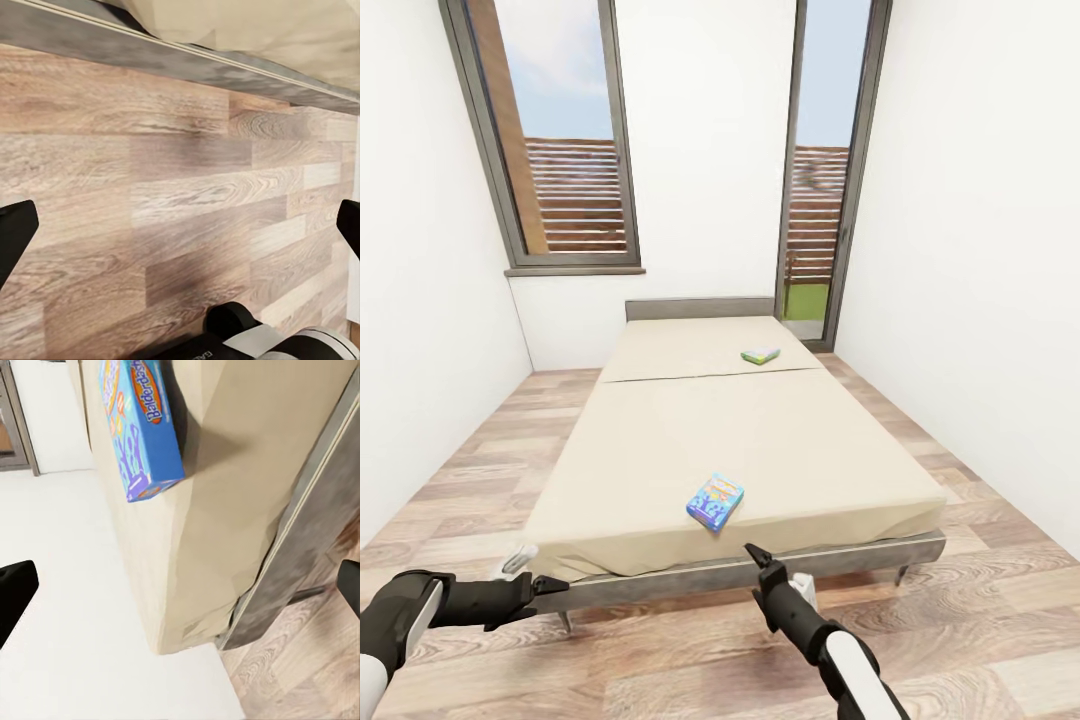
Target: Put all the toys in the child's room - the three board games (two on the bed and one on the table), the two jigsaw puzzles on the table, and the tennis ball on the table - inside the toy box on the table in the child's room.
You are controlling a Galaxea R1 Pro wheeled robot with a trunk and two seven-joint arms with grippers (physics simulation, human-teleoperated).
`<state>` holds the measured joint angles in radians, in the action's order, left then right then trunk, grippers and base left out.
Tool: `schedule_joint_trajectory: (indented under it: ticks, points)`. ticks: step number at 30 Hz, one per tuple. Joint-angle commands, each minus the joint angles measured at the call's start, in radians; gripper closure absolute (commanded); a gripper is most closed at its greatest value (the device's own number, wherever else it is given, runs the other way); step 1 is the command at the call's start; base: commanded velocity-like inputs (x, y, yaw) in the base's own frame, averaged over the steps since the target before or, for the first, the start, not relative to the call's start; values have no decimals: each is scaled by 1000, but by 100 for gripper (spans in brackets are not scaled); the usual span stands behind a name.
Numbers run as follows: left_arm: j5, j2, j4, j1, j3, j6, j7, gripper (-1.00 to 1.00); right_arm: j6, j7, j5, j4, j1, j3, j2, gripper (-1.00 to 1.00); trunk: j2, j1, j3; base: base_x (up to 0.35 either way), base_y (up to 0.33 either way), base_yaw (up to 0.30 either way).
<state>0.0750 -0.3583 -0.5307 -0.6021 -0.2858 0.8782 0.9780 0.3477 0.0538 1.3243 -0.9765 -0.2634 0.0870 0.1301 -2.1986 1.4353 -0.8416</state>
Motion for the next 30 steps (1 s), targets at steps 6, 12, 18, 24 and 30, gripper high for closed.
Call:
schedule_joint_trajectory:
  ticks: [6,12,18,24,30]
  points:
    - [8,1,0,-1,-6,7,7,-100,2,1,23,5,0,-4,1,-100,0,0,-1,0,0,0]
    - [7,1,0,-1,-6,8,7,-100,1,1,25,5,0,-4,2,-100,0,0,-1,0,0,0]
    - [7,1,0,-1,-6,8,8,-100,-18,1,29,6,0,-6,8,-100,0,0,-1,0,0,0]
    - [6,1,1,-1,-6,8,8,-100,-72,2,33,15,0,-5,19,-100,0,0,-1,0,0,0]
    - [5,0,1,-1,-9,8,8,-100,-81,4,36,39,0,-8,22,-100,0,0,-1,0,0,0]
